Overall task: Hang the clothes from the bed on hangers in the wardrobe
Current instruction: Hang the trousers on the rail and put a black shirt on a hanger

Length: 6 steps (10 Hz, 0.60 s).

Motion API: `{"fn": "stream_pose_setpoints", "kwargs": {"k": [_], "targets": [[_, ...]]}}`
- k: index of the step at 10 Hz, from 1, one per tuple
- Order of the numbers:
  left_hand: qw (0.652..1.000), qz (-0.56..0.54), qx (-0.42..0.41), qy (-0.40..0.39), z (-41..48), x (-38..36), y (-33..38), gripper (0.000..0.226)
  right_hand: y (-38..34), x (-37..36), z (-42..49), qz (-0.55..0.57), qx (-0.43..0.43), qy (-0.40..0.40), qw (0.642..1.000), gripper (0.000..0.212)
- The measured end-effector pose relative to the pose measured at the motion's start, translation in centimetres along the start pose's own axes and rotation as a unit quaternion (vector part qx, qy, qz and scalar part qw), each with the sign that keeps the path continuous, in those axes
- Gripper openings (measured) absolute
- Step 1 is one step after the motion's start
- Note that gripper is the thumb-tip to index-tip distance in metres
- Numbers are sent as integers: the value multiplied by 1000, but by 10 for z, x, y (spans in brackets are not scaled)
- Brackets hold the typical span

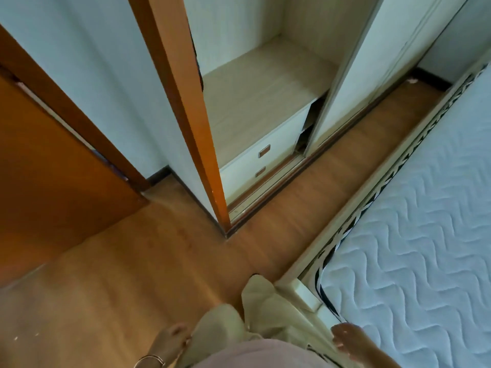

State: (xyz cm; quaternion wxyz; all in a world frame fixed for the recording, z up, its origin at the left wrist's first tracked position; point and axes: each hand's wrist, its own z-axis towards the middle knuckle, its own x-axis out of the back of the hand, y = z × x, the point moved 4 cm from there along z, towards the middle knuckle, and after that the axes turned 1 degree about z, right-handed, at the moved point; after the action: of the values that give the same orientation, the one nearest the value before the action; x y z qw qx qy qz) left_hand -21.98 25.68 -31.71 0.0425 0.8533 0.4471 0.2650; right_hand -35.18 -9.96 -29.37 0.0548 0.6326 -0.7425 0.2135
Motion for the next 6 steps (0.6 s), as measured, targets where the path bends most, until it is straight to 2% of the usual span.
{"fn": "stream_pose_setpoints", "kwargs": {"k": [1, 2, 3, 4, 5, 6], "targets": [[999, 8, -27, -27, 13, 6, 29, 16, -30, 12, 17, -2, 22, -1, 1000, 20], [1000, 19, 7, -16, 31, 23, 67, 10, -77, 28, 30, 38, 44, 51, 997, 29], [997, 64, 4, -35, 56, 34, 97, 9, -104, 31, 41, 111, 62, 35, 991, 20], [990, 124, -17, -66, 84, 33, 144, 18, -109, 28, 53, 141, 41, 58, 987, 13], [985, 146, -36, -85, 98, 19, 197, 18, -88, 10, 66, 137, -9, 35, 990, 15], [983, 135, -72, -97, 109, 4, 242, 14, -74, -3, 66, 158, -10, 57, 986, 26]]}}
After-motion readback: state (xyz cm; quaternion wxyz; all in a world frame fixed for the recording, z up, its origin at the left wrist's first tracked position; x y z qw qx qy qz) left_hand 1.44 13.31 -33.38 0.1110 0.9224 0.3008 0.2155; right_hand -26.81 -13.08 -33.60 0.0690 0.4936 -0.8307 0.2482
